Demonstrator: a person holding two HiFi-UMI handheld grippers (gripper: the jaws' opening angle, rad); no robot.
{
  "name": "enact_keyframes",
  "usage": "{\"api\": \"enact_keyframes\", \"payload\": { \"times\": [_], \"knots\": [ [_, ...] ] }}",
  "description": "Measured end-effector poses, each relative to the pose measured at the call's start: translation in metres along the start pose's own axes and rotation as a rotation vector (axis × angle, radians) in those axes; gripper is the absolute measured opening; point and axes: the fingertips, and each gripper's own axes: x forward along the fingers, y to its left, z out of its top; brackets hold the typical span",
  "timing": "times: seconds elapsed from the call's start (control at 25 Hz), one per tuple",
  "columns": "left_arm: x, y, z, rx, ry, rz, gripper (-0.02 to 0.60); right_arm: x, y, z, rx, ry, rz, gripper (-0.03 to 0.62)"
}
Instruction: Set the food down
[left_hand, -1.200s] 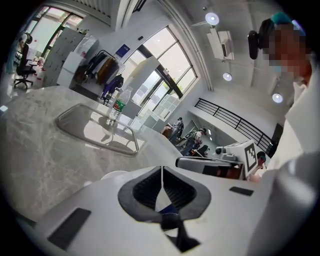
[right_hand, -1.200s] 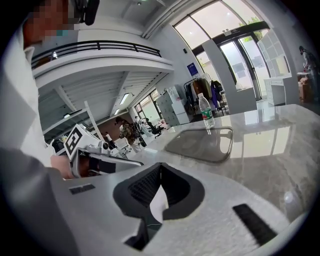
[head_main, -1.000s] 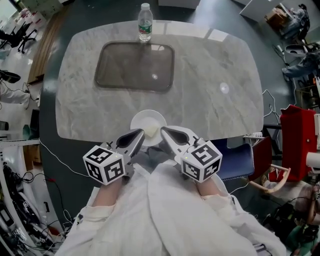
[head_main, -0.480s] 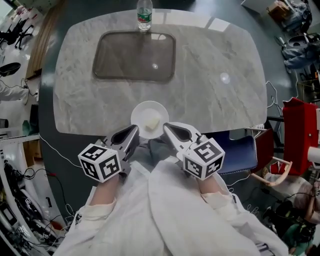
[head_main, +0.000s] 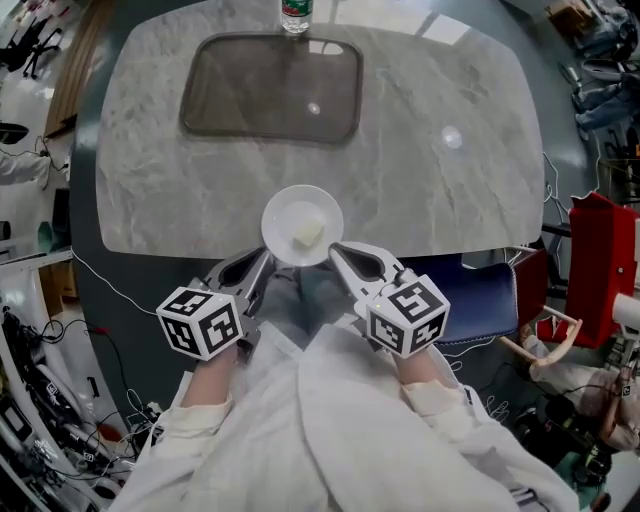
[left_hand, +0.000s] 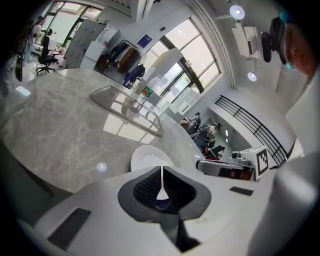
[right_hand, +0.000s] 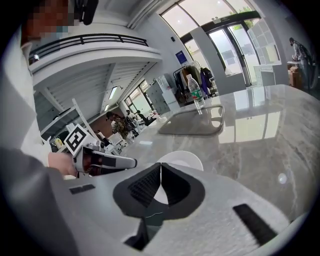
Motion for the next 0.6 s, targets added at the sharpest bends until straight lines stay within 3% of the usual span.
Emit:
{"api": "enact_keyframes", "payload": {
  "times": [0.6],
  "knots": [
    [0.016,0.031,-0.032,-0.058,0.045,0.086,0.023,0.012,-0.033,-0.036,0.053,0.074,-0.08,0.003]
  ]
}}
